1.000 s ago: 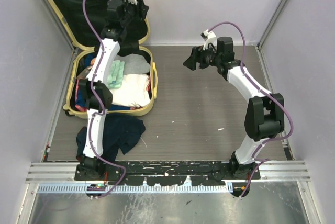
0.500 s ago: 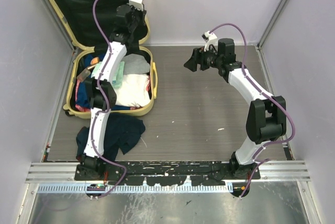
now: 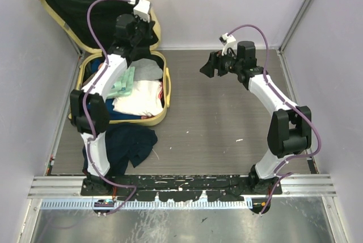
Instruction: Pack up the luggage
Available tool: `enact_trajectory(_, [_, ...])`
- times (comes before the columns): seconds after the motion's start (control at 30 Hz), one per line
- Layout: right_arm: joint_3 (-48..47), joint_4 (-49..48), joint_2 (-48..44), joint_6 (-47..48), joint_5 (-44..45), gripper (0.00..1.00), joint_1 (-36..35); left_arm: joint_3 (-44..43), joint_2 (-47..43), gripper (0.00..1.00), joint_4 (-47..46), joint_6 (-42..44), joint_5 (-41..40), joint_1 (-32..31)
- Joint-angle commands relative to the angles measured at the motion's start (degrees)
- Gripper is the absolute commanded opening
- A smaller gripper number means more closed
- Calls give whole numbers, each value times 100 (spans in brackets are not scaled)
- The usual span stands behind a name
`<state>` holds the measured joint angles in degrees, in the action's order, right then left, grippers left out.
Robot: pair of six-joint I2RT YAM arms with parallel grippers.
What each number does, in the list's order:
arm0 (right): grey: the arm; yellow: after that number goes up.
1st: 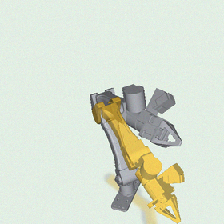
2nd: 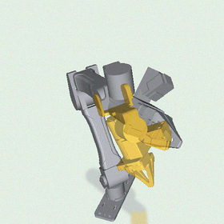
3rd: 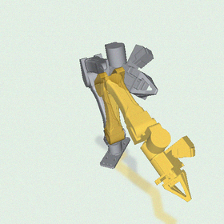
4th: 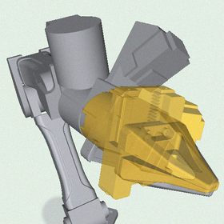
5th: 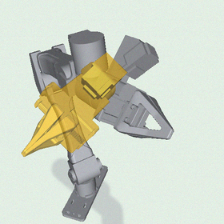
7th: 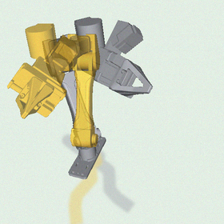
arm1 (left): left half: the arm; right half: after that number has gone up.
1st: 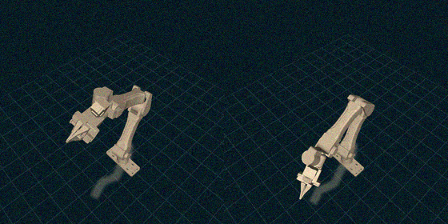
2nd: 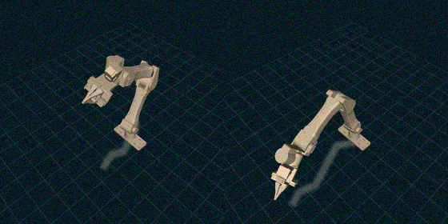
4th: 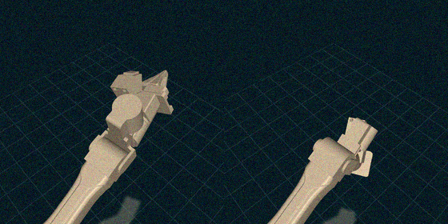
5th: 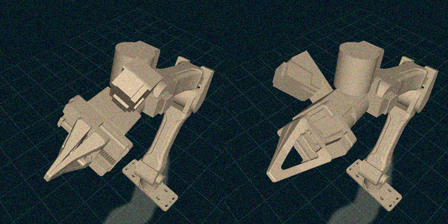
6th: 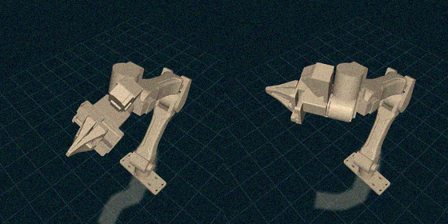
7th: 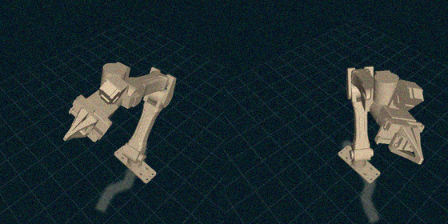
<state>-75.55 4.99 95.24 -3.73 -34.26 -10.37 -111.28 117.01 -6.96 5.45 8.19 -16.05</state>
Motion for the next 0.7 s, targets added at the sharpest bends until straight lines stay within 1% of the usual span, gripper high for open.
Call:
enact_trajectory(0.0, [-336, -63, -229, 83, -145, 77, 28, 962, -1161, 1, -433, 910, 638, -232])
enact_trajectory(0.03, [-356, -67, -221, 83, -161, 77, 33, 1242, -1357, 2, -403, 1000, 756, -233])
enact_trajectory(0.07, [-375, -61, -218, 87, -168, 77, 37, 1504, -1554, 8, -347, 1077, 823, -237])
enact_trajectory(0.1, [-382, -62, -212, 88, -176, 78, 35, 1746, -1751, 18, -253, 1122, 901, -237])
enact_trajectory(0.17, [-379, -50, -209, 87, -182, 78, 34, 2175, -2159, 49, 125, 1208, 1095, -232])
enact_trajectory(0.2, [-369, -51, -210, 94, -178, 78, 34, 2396, -2351, 59, 318, 1238, 1207, -232])
enact_trajectory(0.23, [-339, -45, -212, 98, -186, 78, 35, 2622, -2554, 65, 534, 1267, 1310, -232])
enact_trajectory(0.33, [-280, -38, -205, 99, -183, 78, 35, 3217, -3114, 71, 1256, 1370, 1653, -241])
enact_trajectory(0.43, [-188, -39, -186, -12, -213, 78, 35, 3622, -3621, 71, 2293, 1705, 2181, -240])
enact_trajectory(0.53, [-86, -79, -170, -264, -319, 78, 44, 3746, -3979, 72, 3617, 2093, 2786, -240])
enact_trajectory(0.57, [-17, -126, -165, -367, -364, 78, 37, 3748, -4080, 72, 4329, 2438, 2998, -240])
enact_trajectory(0.67, [197, -342, -93, -879, -459, 75, 40, 3846, -4308, 71, 5563, 3112, 3142, -248])
